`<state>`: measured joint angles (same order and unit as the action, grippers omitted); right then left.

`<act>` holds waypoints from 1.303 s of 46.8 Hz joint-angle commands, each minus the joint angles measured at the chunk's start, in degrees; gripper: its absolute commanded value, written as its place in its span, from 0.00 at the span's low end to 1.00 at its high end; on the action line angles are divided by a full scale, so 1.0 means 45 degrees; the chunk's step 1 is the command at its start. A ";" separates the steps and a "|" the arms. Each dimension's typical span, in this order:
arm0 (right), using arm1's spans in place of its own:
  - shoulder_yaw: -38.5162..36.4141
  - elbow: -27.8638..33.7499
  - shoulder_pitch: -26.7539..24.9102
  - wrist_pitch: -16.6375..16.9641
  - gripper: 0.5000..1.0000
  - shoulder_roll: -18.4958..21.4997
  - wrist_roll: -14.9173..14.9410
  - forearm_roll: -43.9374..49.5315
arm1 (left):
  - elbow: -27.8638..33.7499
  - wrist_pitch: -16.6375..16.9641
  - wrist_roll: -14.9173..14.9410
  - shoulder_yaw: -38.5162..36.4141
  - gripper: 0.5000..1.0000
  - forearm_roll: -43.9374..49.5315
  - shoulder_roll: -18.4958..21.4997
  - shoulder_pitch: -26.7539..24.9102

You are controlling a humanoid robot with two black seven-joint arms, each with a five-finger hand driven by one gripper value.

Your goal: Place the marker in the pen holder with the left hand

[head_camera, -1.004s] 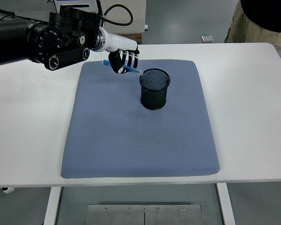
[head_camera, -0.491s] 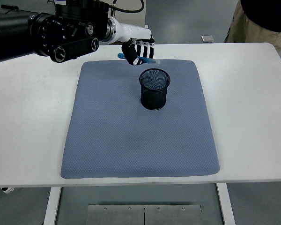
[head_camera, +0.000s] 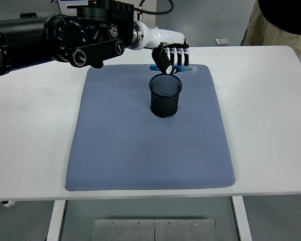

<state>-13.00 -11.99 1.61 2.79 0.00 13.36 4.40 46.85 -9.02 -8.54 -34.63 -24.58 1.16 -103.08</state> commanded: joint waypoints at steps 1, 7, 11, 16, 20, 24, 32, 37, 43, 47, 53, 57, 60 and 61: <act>-0.0001 -0.0011 0.0013 0.0004 1.00 0.0000 0.0000 0.0000 | -0.0002 0.0011 0.0042 0.0294 0.00 0.0131 -0.0082 0.0055; -0.0001 -0.0011 0.0013 0.0004 1.00 0.0000 0.0000 0.0000 | 0.0018 0.0031 0.0082 0.0548 0.00 0.0560 -0.0219 0.0152; -0.0001 -0.0011 0.0013 0.0004 1.00 0.0000 0.0000 0.0000 | 0.0018 0.0031 0.0082 0.0568 0.00 0.0931 -0.0258 0.0270; -0.0001 -0.0011 0.0013 -0.0015 1.00 0.0000 0.0000 0.0000 | 0.0096 0.0031 0.0082 0.0626 0.00 0.1438 -0.0258 0.0426; -0.0001 -0.0011 0.0013 -0.0015 1.00 0.0000 0.0000 0.0000 | 0.0096 0.0089 0.0062 0.0626 0.00 0.1849 -0.0258 0.0484; -0.0001 -0.0011 0.0013 -0.0015 1.00 0.0000 0.0000 0.0000 | 0.0096 0.0090 0.0062 0.0626 0.00 0.2298 -0.0258 0.0504; -0.0001 -0.0011 -0.0007 -0.0015 1.00 0.0000 0.0000 0.0000 | 0.0096 0.0148 0.0023 0.0626 0.00 0.2943 -0.0258 0.0738; -0.0001 -0.0011 0.0013 -0.0015 1.00 0.0000 0.0000 0.0000 | 0.0096 0.0148 0.0023 0.0626 0.00 0.3411 -0.0258 0.0855; -0.0001 -0.0011 -0.0006 -0.0015 1.00 0.0000 0.0000 0.0000 | 0.0096 0.0206 0.0004 0.0626 0.00 0.3569 -0.0258 0.0973; -0.0001 -0.0011 0.0013 -0.0015 1.00 0.0000 0.0000 0.0000 | 0.0096 0.0207 0.0004 0.0626 0.15 0.3569 -0.0258 0.0992; -0.0001 -0.0011 -0.0006 0.0004 1.00 0.0000 0.0000 0.0000 | 0.0096 0.0304 -0.0016 0.0626 0.50 0.3569 -0.0258 0.0992; -0.0001 0.0008 0.0013 0.0004 1.00 0.0000 0.0000 0.0000 | 0.0096 0.0499 -0.0036 0.0607 0.78 0.3569 -0.0258 0.0973; -0.0001 -0.0011 -0.0006 -0.0015 1.00 0.0000 0.0000 0.0000 | 0.0096 0.0519 -0.0055 0.0607 0.81 0.3569 -0.0258 0.0973; -0.0001 -0.0011 0.0013 0.0004 1.00 0.0000 0.0000 0.0000 | 0.0096 0.0519 -0.0055 0.0607 0.81 0.3569 -0.0258 0.0973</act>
<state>-13.01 -12.00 1.64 2.78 0.00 13.36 4.39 47.28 -6.73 -8.75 -31.87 -8.49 0.00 -98.63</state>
